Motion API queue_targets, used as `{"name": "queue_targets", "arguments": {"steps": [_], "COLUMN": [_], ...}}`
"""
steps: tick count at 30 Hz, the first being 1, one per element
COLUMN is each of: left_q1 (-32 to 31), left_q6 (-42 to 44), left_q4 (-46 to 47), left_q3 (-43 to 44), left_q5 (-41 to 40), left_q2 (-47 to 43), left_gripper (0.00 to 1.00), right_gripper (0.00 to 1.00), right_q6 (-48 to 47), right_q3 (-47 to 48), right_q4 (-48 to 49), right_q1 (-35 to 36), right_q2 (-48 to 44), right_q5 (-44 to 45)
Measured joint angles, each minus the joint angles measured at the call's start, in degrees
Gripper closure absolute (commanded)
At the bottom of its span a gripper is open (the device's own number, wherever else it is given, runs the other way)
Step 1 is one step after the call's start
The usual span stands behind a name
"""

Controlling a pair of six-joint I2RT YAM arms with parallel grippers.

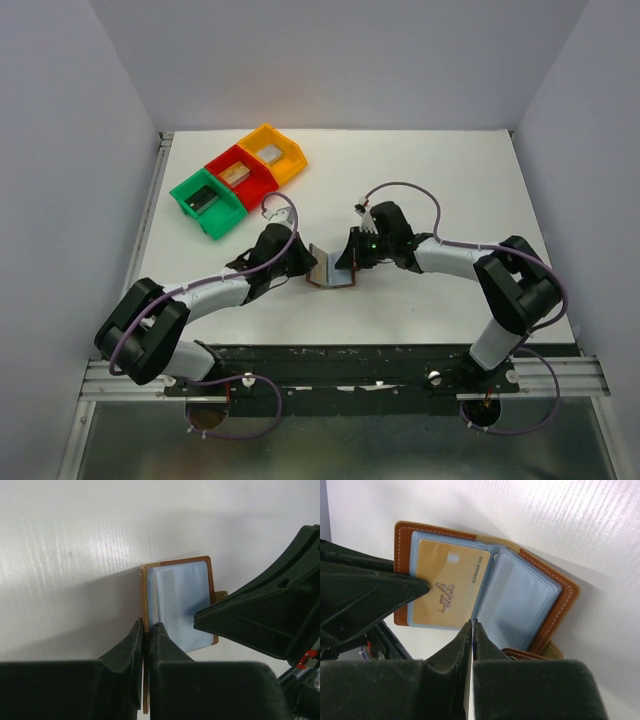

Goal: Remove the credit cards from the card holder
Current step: Place the card holder at the center of the board.

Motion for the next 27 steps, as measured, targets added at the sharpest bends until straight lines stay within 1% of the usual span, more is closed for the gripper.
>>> {"name": "queue_targets", "arguments": {"steps": [2, 5, 10, 11, 13, 19, 20, 23, 26, 27], "left_q1": [0.39, 1.40, 3.45, 3.72, 3.87, 3.89, 3.91, 4.00, 3.98, 3.93], "left_q6": [0.09, 0.26, 0.24, 0.22, 0.28, 1.86, 2.08, 2.91, 3.15, 3.15], "left_q4": [-0.37, -2.58, -7.37, -8.55, -9.92, -16.02, -16.44, -17.14, -14.99, -13.51], "left_q3": [0.00, 0.00, 0.00, 0.00, 0.00, 1.77, 2.03, 2.51, 2.49, 2.49], "left_q5": [-0.04, -0.07, -1.40, -1.86, -2.29, -4.44, -4.68, -5.18, -3.63, -2.56], "left_q2": [0.00, 0.00, -0.04, -0.22, -0.76, -6.36, -7.26, -12.00, -15.04, -15.15], "left_gripper": [0.66, 0.61, 0.59, 0.55, 0.55, 0.52, 0.45, 0.42, 0.42, 0.46], "right_gripper": [0.85, 0.82, 0.80, 0.79, 0.79, 0.76, 0.75, 0.74, 0.73, 0.73], "right_q6": [0.15, 0.17, 0.15, 0.15, 0.15, -0.15, -0.22, -0.31, -0.55, -0.63], "right_q3": [0.00, 0.00, 0.00, 0.00, 0.00, 0.02, 0.02, 0.02, 0.04, 0.04], "right_q4": [0.24, 0.33, 0.24, 0.24, 0.20, -0.04, -0.11, -0.31, -0.74, -0.94], "right_q1": [-0.02, -0.04, -0.35, -0.37, -0.37, -0.37, -0.37, -0.37, -0.37, -0.37], "right_q2": [0.59, 1.40, 2.75, 2.89, 2.99, 2.99, 2.99, 2.93, 2.84, 2.84], "right_q5": [-0.15, -0.13, -0.09, -0.09, -0.09, -0.07, -0.07, -0.07, -0.07, -0.07]}}
